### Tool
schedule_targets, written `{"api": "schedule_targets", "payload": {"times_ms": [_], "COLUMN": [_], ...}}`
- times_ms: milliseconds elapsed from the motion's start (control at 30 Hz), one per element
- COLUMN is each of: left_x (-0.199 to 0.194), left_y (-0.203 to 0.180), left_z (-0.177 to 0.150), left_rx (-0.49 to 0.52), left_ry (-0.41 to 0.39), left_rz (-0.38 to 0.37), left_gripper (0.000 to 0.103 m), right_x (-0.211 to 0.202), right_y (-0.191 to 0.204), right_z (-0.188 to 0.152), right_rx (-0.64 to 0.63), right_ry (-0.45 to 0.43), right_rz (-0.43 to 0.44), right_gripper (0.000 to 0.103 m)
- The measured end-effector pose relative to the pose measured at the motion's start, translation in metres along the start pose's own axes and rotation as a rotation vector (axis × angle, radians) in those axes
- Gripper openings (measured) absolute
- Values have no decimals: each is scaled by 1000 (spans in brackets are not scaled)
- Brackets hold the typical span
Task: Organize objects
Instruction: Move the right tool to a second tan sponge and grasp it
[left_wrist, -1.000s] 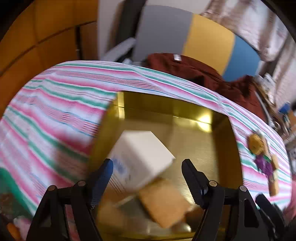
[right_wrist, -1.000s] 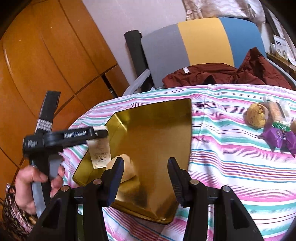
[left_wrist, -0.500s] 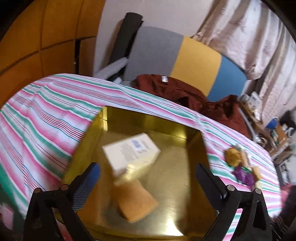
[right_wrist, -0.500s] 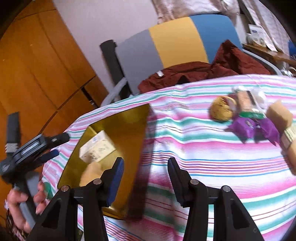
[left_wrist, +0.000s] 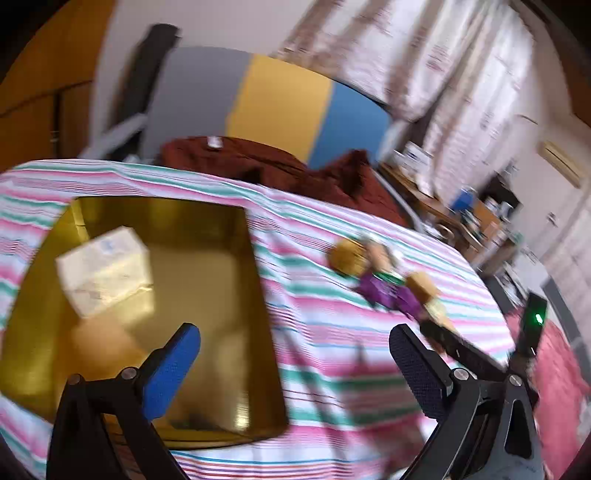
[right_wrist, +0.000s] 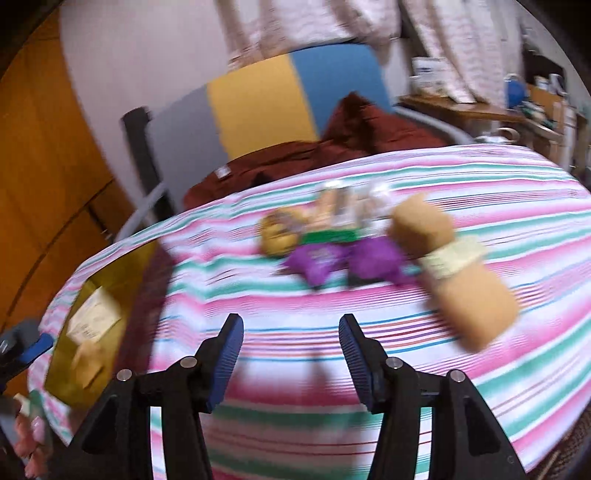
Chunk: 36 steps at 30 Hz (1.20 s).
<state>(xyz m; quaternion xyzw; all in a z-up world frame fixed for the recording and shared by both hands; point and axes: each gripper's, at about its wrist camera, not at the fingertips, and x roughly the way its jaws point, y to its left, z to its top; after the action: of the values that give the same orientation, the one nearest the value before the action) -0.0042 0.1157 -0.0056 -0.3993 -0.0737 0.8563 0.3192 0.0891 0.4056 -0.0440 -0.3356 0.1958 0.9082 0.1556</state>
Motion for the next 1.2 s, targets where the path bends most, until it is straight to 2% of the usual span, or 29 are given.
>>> {"api": "schedule_targets", "payload": {"times_ms": [100, 200, 267, 333, 433, 533, 733, 833, 867, 967, 1067, 1200], "left_x": [14, 22, 29, 33, 37, 41, 48, 55, 57, 65, 75, 90], "left_y": [-15, -27, -35, -41, -47, -51, -65, -71, -72, -76, -79, -83], "left_z": [-6, -12, -15, -19, -22, -24, -24, -23, -23, -21, -19, -14], "left_rx": [-12, -18, -21, -29, -48, -48, 4, 23, 24, 32, 28, 29], "left_ry": [59, 86, 113, 134, 153, 170, 182, 202, 206, 223, 236, 235], "left_rz": [-57, -88, -98, -119, -148, -139, -121, -119, -120, -120, -108, -57], "left_gripper": [103, 103, 103, 103, 103, 103, 103, 103, 103, 103, 103, 103], "right_x": [-7, -10, -8, 0, 12, 25, 37, 42, 42, 41, 40, 40], "right_y": [-27, -57, -71, -89, -105, -109, -100, -96, -95, -92, -98, -119], "right_z": [8, 14, 15, 15, 12, 9, 7, 5, 4, 2, 4, 5], "right_rx": [-4, -22, -32, -33, -24, -55, -112, -116, -115, -109, -57, 91], "right_ry": [-20, -40, -36, -14, 25, 52, 46, 63, 61, 44, 9, -50], "right_rz": [-78, -161, -187, -209, -189, -171, -130, -112, -105, -98, -70, -33], "right_gripper": [63, 68, 74, 74, 74, 74, 73, 68, 61, 57, 56, 55]}}
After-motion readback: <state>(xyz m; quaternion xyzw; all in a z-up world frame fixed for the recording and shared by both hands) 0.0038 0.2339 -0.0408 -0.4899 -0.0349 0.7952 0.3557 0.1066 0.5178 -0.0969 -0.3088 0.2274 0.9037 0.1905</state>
